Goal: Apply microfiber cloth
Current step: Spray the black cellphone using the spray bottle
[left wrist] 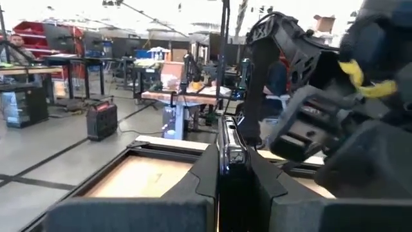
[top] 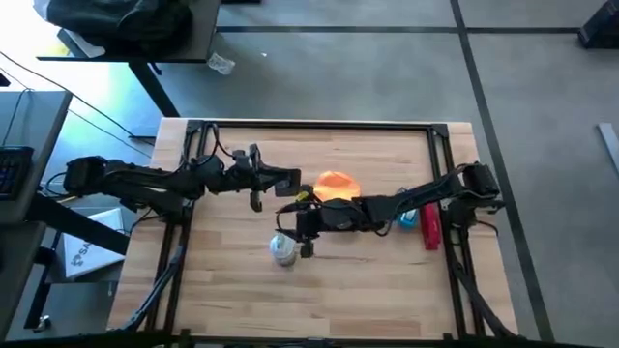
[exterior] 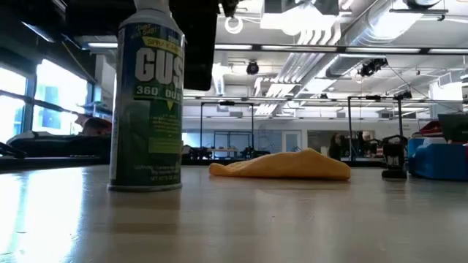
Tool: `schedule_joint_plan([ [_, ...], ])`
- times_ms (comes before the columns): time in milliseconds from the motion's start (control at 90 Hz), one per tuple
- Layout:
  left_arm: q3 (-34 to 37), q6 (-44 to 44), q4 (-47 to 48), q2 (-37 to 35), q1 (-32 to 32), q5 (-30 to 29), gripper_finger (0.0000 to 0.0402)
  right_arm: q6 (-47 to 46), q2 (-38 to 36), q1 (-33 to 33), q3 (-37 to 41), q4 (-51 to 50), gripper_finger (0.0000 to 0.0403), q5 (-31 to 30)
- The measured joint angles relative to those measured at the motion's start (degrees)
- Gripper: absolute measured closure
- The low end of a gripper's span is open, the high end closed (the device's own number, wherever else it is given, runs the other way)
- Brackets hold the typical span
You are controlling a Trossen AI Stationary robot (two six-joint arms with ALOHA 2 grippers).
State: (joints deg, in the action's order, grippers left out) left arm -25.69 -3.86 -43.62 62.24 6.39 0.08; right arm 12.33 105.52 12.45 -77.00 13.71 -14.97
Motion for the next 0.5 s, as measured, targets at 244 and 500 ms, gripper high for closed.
schedule_joint_plan([
  [244,0.0,-0.5,0.3,0.0,-0.1,1.4,0.0387,-0.3,0.5,0.0,0.0,-1.1,0.0337,2.1],
  [500,0.0,-1.0,0.2,0.0,-0.2,1.4,0.0387,-0.3,0.5,-0.2,0.0,-2.3,0.0394,3.6],
])
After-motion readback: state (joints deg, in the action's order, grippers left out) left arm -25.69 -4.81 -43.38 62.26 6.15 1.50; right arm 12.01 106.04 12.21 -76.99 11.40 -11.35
